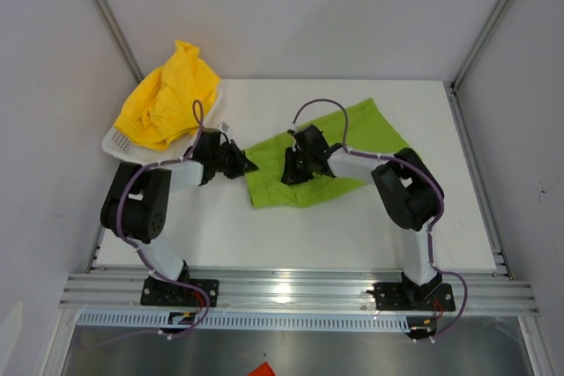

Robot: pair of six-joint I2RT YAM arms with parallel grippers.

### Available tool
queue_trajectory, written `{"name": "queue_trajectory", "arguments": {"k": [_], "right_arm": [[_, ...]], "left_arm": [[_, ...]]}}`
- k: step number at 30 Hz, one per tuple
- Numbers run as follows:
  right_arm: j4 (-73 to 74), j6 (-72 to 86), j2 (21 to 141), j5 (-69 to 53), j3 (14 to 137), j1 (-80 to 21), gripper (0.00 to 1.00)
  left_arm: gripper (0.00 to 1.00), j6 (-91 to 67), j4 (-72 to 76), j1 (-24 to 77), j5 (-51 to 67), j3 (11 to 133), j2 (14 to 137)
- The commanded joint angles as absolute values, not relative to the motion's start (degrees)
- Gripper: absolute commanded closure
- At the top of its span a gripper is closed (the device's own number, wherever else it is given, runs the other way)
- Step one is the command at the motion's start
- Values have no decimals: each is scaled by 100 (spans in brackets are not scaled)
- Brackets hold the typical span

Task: Fold and stack the shorts
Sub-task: Fold the shorts

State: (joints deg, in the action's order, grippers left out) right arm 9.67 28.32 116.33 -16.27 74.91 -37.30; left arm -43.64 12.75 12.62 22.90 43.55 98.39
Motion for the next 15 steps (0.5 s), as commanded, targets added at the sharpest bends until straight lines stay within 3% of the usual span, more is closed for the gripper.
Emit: {"name": "queue_trajectory", "arguments": {"k": [1,6,15], "right_arm": [[1196,2768,11461,-907,7225,-4208,78],[1046,3067,11548,-73,7268,-4736,77],[967,3401,11997,0,7795,-4878,76]], "left_arm": [[99,-3903,-420,1090,2108,5219,9676],[100,-3700,-1528,1019,2171,6344,9958],[99,-3472,-3549,1037,1363,7804,9844]]}}
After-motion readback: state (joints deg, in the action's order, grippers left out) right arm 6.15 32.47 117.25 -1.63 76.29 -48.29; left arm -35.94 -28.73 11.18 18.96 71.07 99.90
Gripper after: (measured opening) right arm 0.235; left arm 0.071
